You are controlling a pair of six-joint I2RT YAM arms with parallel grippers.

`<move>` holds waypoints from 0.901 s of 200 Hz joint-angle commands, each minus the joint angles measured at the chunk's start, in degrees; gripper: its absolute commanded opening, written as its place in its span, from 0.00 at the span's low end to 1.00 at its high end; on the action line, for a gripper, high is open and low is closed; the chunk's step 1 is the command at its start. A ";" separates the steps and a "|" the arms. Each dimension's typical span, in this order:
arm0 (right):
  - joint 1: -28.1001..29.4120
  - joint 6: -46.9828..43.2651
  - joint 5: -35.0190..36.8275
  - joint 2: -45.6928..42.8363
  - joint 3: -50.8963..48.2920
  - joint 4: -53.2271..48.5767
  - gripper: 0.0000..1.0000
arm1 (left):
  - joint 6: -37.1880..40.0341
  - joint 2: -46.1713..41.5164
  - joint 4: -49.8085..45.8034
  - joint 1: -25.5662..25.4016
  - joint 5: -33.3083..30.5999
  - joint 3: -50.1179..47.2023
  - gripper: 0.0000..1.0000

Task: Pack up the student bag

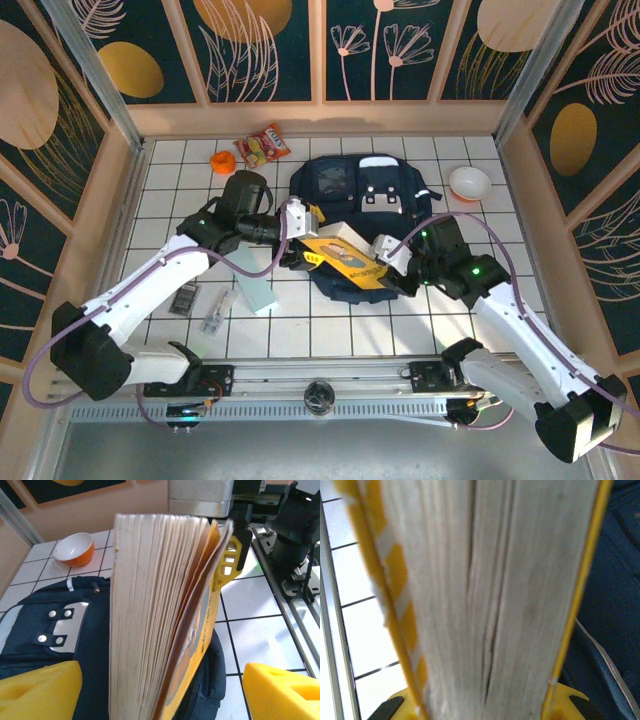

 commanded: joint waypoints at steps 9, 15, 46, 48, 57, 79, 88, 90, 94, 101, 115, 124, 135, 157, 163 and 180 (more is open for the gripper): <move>0.82 -3.07 -3.66 1.67 4.41 1.81 0.00 | 4.38 2.91 -2.72 -0.35 5.33 3.17 0.69; 0.85 -3.36 -3.78 2.16 4.91 1.76 0.00 | 5.14 3.38 -3.58 -0.63 5.54 3.61 0.65; 0.82 -3.77 -5.16 3.66 7.05 2.81 0.02 | 7.82 4.75 -6.78 -1.23 6.75 5.01 0.37; 0.82 -3.72 -5.13 3.66 7.09 2.99 0.03 | 7.80 4.71 -6.74 -1.23 6.83 4.97 0.34; 0.74 -3.17 -4.83 3.20 6.98 4.10 0.08 | 6.69 4.24 -5.47 -1.26 7.05 4.48 0.17; -2.01 0.69 -5.65 -0.73 3.45 10.30 0.22 | -0.27 1.83 4.57 -1.25 6.42 -0.28 0.00; -4.98 2.49 -8.17 -3.30 0.34 14.07 0.28 | -4.57 0.91 10.68 -1.15 7.04 -2.99 0.00; -5.68 3.01 -8.78 -3.88 -0.43 14.95 0.29 | -5.62 0.72 11.86 -1.12 7.28 -3.65 0.00; -6.79 4.25 -10.13 -5.45 -1.71 16.66 0.32 | -7.52 0.46 14.44 -0.99 8.06 -4.63 0.00; -9.46 6.97 -12.50 -7.76 -3.95 19.65 0.37 | -10.46 0.20 18.42 -0.78 9.92 -6.23 0.00; -13.91 13.29 -16.13 -12.51 -8.24 25.69 0.46 | -16.14 0.11 24.82 -0.39 12.96 -8.24 0.00; -16.77 17.61 -17.86 -15.50 -11.07 29.32 0.51 | -19.92 0.11 29.16 -0.18 14.29 -8.52 0.00; -19.36 24.09 -19.59 -18.95 -14.77 34.85 0.56 | -24.58 0.10 35.24 -0.05 15.98 -11.26 0.00; -22.50 37.67 -23.42 -24.07 -22.41 46.71 0.71 | -33.78 0.37 48.27 -0.06 19.28 -14.10 0.00; -22.64 40.61 -24.74 -24.96 -23.69 49.57 0.95 | -35.42 0.53 50.36 -0.05 20.12 -14.31 0.00; -22.67 45.86 -27.37 -25.75 -24.69 55.49 0.99 | -37.12 1.48 51.40 0.01 22.66 -13.16 0.00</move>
